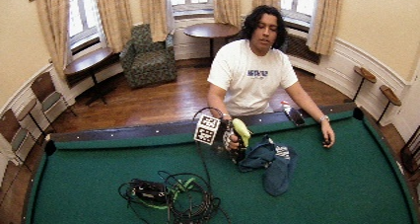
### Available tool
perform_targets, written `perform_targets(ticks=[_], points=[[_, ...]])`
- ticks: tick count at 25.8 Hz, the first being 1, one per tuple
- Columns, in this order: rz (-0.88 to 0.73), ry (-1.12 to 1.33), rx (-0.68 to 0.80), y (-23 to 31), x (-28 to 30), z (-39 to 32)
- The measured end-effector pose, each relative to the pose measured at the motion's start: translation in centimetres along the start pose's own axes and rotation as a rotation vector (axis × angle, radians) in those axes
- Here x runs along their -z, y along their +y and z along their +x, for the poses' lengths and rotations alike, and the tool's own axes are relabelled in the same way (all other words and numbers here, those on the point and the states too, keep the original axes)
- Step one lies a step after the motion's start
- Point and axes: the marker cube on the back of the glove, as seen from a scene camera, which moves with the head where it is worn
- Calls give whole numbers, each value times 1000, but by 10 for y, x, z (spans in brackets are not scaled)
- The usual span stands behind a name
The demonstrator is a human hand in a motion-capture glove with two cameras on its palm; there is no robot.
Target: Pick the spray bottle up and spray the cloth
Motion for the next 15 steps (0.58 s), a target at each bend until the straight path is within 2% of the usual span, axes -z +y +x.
perform_targets(ticks=[8,15], points=[[4,-23,38,-1,-1,-3],[97,-9,106,1,11,-11]])
